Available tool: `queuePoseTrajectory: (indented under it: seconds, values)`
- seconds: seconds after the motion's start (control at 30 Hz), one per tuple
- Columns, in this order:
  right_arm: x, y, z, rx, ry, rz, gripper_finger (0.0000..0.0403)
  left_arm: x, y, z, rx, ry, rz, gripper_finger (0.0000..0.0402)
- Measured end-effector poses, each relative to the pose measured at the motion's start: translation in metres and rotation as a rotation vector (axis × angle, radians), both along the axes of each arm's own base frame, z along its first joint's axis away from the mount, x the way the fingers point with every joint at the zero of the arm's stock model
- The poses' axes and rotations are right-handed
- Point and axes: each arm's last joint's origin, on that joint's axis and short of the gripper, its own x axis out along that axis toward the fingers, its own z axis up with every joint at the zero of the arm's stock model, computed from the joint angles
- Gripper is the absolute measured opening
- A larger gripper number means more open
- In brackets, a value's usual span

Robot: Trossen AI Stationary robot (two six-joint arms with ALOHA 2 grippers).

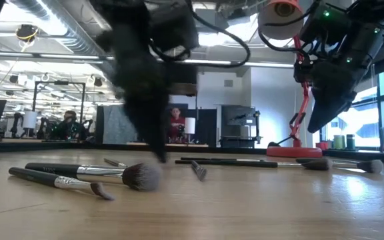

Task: Pick & Place Makeup Brushes
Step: Put the black eyeshadow brush into the makeup organizer

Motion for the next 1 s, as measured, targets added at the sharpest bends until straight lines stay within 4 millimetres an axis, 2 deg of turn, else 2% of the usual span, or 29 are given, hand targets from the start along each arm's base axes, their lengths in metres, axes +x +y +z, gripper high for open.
queuePoseTrajectory:
  seconds: [0.17,0.3,0.37,0.47,0.67,0.93,1.0]
  values:
    - [0.000,-0.001,0.000,-0.019,-0.004,-0.027,0.0060,-0.016,-0.035,0.019,0.093,-0.016,-0.217,0.0084]
    - [0.000,-0.001,0.000,-0.019,-0.005,-0.031,0.0060,-0.022,-0.054,0.020,0.166,-0.038,-0.360,0.0079]
    - [0.000,-0.001,0.000,-0.020,-0.006,-0.031,0.0060,-0.022,-0.059,0.013,0.221,-0.027,-0.399,0.0078]
    - [0.000,-0.001,0.000,-0.020,-0.007,-0.031,0.0060,-0.022,-0.061,-0.001,0.294,0.019,-0.404,0.0079]
    - [0.000,-0.001,0.001,-0.023,-0.009,-0.024,0.0060,-0.018,-0.058,-0.006,0.336,0.024,-0.395,0.0068]
    - [0.004,-0.001,0.003,-0.051,-0.041,0.014,0.0060,-0.017,-0.050,-0.006,0.331,0.035,-0.341,0.0008]
    - [0.004,-0.001,0.003,-0.051,-0.040,0.015,0.0060,-0.017,-0.049,-0.005,0.330,0.035,-0.337,0.0004]
